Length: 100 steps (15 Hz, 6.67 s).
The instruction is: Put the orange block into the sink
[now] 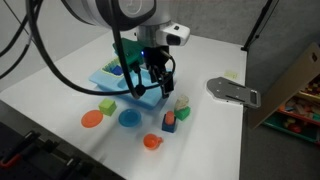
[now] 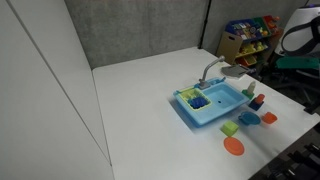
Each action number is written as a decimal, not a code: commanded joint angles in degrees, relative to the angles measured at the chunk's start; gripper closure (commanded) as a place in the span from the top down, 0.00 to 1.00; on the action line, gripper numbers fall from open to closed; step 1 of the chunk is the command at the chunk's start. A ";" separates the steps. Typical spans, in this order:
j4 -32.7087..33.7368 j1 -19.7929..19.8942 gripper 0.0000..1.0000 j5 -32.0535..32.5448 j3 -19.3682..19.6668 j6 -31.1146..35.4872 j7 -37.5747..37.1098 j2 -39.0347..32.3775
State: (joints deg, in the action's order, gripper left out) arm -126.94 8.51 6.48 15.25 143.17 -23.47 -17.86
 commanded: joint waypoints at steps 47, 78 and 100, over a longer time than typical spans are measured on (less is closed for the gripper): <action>1.23 -14.34 0.12 -5.73 8.28 16.11 -2.52 -7.51; 6.79 -17.10 0.12 -5.16 -3.64 19.04 -2.59 -13.15; 10.72 -9.58 0.76 -13.75 -9.05 25.38 4.12 -22.92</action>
State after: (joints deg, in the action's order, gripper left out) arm -117.25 -2.62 -5.44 7.48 168.82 -22.03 -41.04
